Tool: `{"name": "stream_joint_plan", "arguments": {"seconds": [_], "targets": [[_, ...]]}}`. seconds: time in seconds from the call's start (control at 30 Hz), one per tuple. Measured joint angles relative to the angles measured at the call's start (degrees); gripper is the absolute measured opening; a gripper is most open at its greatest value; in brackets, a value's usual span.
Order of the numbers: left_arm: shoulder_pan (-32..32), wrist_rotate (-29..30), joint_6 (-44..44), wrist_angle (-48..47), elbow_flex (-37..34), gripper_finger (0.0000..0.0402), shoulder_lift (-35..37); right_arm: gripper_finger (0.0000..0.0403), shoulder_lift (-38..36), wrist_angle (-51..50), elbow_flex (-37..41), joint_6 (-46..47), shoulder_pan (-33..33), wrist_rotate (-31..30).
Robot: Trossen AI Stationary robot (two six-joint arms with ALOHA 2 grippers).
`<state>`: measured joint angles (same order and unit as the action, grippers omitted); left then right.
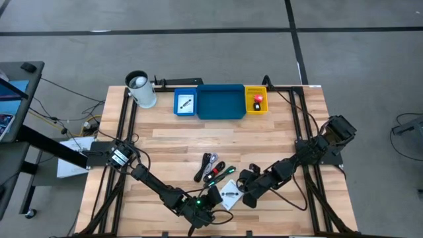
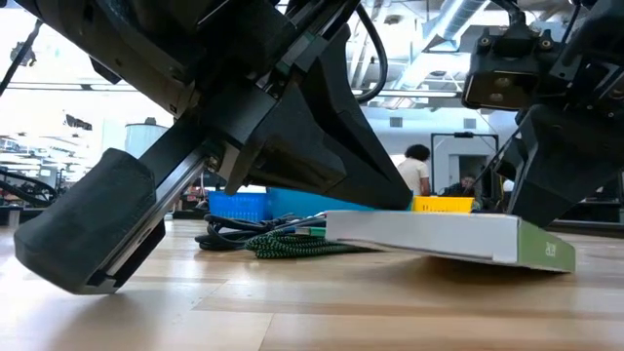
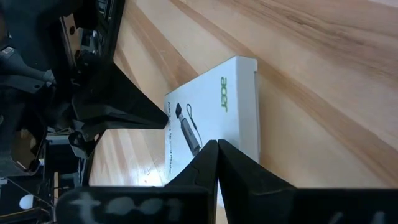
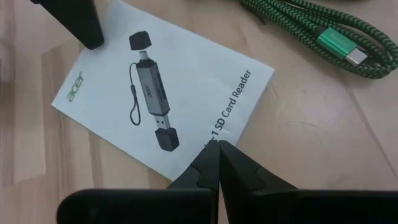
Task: Pick and place items into bin
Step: Put the card reader box into the blue basket
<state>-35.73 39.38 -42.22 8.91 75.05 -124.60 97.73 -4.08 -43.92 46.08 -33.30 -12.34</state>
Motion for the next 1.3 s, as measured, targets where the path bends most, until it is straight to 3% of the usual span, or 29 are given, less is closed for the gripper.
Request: {"name": "stream_joint_plan", "arguments": {"seconds": [0.2,0.4,0.57,0.7,0.8,0.87,1.07,1.2,1.3], "targets": [[0.00,1.03,-0.49,-0.01,0.00,0.0000,-0.02,0.0000,0.07,-0.39,0.04,-0.56,0.00,0.02],[0.00,11.63,-3.66,0.02,-0.02,0.0000,-0.11,0.0000,1.29,0.08,0.04,-0.21,-0.43,-0.08],[-0.19,14.53,-5.83,-0.20,-0.04,0.0000,0.38,0.0000,2.06,0.83,0.03,0.41,-0.44,-0.07],[-0.43,16.74,-1.87,-2.47,-0.02,0.0000,1.52,0.0000,2.62,2.62,0.06,0.42,-0.42,0.00],[-0.55,17.27,6.39,-9.48,-0.04,0.0000,3.00,0.0000,2.67,2.88,0.11,0.43,-0.42,0.01],[-0.55,15.25,14.69,-16.65,-0.04,0.0000,4.65,0.0000,2.67,2.86,0.11,0.42,-0.42,0.02],[-1.08,-2.04,37.61,-32.94,-0.02,0.0000,7.72,0.0000,2.67,2.69,0.11,0.40,-0.42,0.13],[-3.49,-9.65,39.71,-33.88,-0.32,0.0000,7.32,0.0000,2.67,2.22,0.07,0.06,-0.42,0.20],[-5.18,-10.43,39.25,-32.74,-0.37,0.0000,7.30,0.0000,2.67,2.19,0.07,-0.30,-0.42,0.22]]}}
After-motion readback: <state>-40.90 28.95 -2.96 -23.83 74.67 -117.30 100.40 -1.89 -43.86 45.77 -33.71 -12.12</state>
